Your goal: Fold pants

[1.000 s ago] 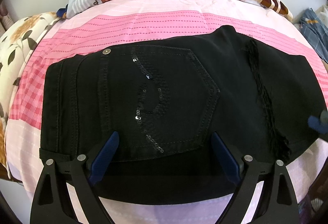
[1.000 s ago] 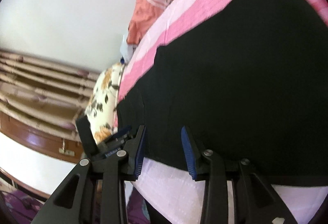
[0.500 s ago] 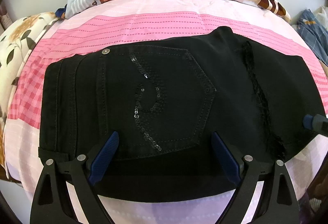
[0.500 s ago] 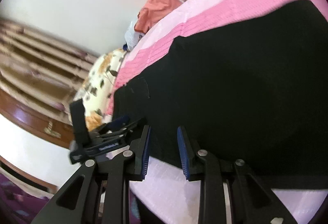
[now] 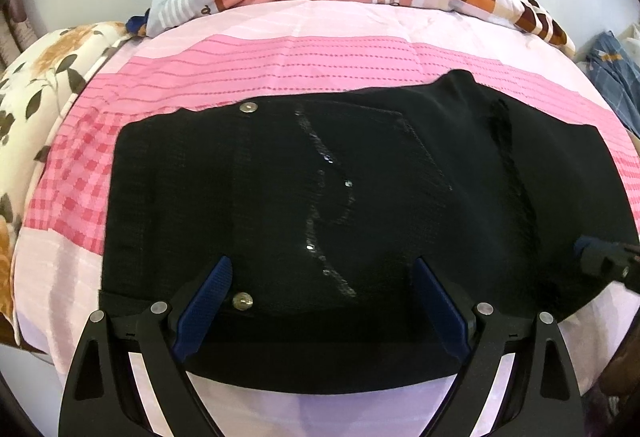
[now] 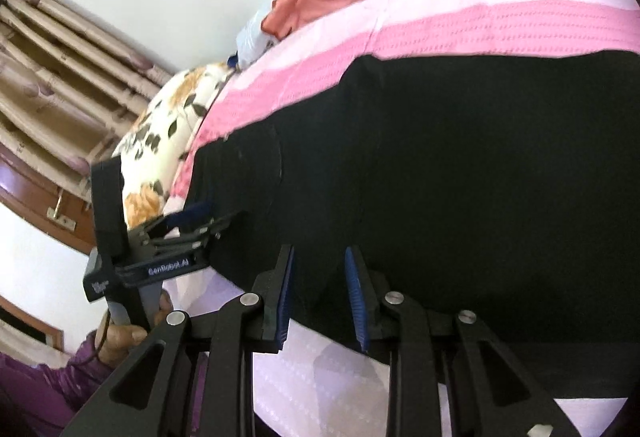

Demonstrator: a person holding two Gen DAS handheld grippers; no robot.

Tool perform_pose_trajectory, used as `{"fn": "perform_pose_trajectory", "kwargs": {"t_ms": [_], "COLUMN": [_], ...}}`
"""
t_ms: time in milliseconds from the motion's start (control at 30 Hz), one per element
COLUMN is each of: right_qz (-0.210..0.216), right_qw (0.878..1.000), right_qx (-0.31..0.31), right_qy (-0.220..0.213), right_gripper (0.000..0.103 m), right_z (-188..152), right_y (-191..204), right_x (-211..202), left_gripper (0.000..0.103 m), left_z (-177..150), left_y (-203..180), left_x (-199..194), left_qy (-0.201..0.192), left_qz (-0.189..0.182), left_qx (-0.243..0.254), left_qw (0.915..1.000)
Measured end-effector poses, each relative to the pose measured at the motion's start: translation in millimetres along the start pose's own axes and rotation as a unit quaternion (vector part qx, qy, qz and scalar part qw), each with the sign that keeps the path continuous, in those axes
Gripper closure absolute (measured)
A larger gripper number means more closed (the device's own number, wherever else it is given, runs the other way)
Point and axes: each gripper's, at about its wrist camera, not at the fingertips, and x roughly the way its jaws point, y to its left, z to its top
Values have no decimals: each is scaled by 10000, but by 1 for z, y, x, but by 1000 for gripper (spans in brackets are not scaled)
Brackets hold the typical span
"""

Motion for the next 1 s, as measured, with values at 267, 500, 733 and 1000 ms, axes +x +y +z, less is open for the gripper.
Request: {"fn": "perform_pose_trajectory", "kwargs": {"t_ms": [267,500,733,1000], "right_qz": [-294,-389,-615,-736], "right_qw": [9990,9992,9955,9921], "right_qx": [63,-1,612,1002], "right_qy": [338,-9,-372,-139], "right_gripper": [76,75,74,74], "right_z": [5,20,87,115], "right_y": [-9,-2,-36,-57], "right_x": [18,7,10,41], "left_gripper": [12,12,12,12], "left_z": [2,5,2,1], "left_y": [14,30,44,54], "left_x": [-6,-12,-10,-15], "left_qy": [-83,-189,-147,-190], "left_qz": [68,200,122,230], "left_qx": [-76,-101,-281,-294], "left_qw": [9999,9996,9994,9991]}}
